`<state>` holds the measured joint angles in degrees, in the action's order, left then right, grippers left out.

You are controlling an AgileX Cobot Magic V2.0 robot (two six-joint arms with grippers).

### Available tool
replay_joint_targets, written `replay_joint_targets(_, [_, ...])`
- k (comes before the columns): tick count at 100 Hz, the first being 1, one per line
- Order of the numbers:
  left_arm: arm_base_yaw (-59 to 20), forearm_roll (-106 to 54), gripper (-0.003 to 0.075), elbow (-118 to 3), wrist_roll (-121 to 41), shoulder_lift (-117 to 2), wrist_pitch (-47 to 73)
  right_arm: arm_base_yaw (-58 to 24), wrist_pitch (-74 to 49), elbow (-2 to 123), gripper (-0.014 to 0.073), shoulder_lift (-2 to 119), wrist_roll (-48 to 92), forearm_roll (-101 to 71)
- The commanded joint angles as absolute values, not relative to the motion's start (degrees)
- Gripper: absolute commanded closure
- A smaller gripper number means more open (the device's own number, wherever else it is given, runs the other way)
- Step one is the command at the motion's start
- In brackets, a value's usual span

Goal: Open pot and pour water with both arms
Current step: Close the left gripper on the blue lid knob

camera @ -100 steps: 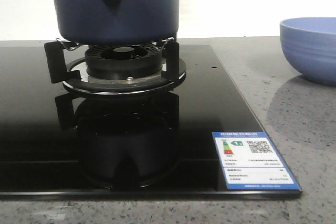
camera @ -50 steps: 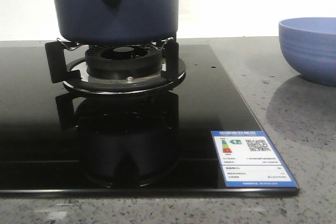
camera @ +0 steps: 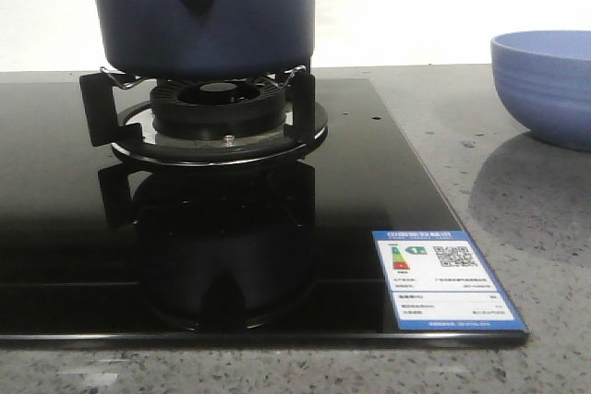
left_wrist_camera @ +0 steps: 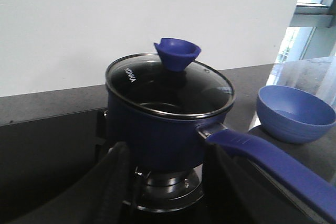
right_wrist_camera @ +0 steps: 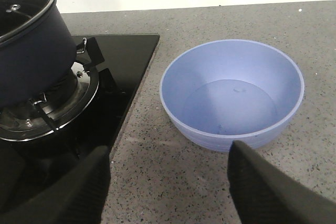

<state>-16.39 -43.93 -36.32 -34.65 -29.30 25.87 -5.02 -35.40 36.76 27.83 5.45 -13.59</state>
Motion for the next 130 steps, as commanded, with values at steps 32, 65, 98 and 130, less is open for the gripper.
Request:
replay_joint_targets(32, [-22.67,-56.48,0.0302,-49.87,-56.6,-52.69,19.8,-5.09,-31.79,38.83,0.0143,28.49,6.23,-14.02])
replay_joint_targets(65, [-22.67,-56.61,0.0194,-65.14,-57.22,-70.81,20.65,-5.09,-32.12,38.83,0.0143,28.49,6.23,-14.02])
replay_joint_targets(98, [-22.67,-58.94,0.0181,-74.22,-57.72,-80.2,25.67,-5.09,-32.61,38.83,0.0143,28.49,6.23,-14.06])
replay_joint_targets(130, [-22.67,-58.92,0.0185,-74.32,-61.94,-81.78,26.45,-5.09,-32.65,38.83,0.0143,28.49,6.23,-14.2])
